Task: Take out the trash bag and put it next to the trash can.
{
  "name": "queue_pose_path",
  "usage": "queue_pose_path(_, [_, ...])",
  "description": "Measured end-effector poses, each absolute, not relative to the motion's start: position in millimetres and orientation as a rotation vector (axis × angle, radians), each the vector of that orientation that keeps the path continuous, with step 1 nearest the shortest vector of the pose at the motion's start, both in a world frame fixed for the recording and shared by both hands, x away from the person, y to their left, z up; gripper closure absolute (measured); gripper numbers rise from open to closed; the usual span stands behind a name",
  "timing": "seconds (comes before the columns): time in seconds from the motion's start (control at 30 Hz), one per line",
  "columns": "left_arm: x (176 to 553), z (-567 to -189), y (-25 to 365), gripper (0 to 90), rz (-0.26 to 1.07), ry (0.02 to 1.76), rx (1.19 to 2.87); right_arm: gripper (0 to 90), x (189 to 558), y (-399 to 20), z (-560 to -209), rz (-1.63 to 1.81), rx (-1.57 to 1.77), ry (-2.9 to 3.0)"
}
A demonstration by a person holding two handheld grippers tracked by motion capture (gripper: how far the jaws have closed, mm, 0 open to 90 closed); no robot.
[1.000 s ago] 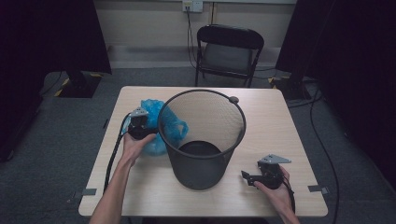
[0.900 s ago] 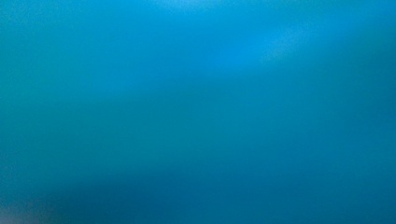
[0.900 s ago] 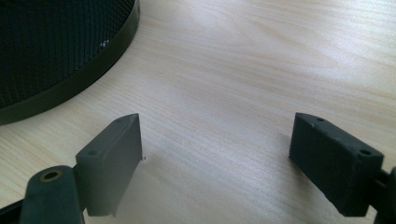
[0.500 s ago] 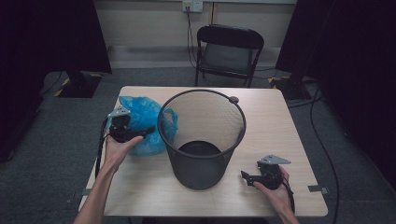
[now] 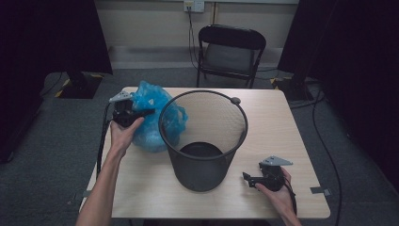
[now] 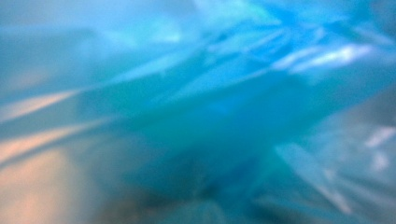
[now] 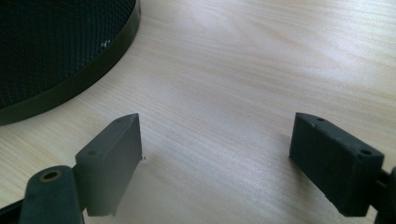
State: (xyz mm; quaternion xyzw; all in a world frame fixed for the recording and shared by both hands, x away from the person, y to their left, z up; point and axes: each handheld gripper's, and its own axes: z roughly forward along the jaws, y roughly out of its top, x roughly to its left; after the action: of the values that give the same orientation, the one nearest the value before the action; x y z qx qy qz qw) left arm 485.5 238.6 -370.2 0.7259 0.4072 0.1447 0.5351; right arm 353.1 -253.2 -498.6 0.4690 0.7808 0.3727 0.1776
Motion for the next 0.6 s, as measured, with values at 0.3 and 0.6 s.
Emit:
queue_pose_path(0.3, [456.2,-385.4,256.5,37.3,0.368,1.068,1.777,16.2,352.0,-253.3,-498.6,1.060,1.323,2.211])
queue_pose_path(0.6, [410.2,-389.2,279.3,28.5,0.422,1.039,1.728,16.2,352.2,-253.1,-498.6,1.066,1.329,2.211])
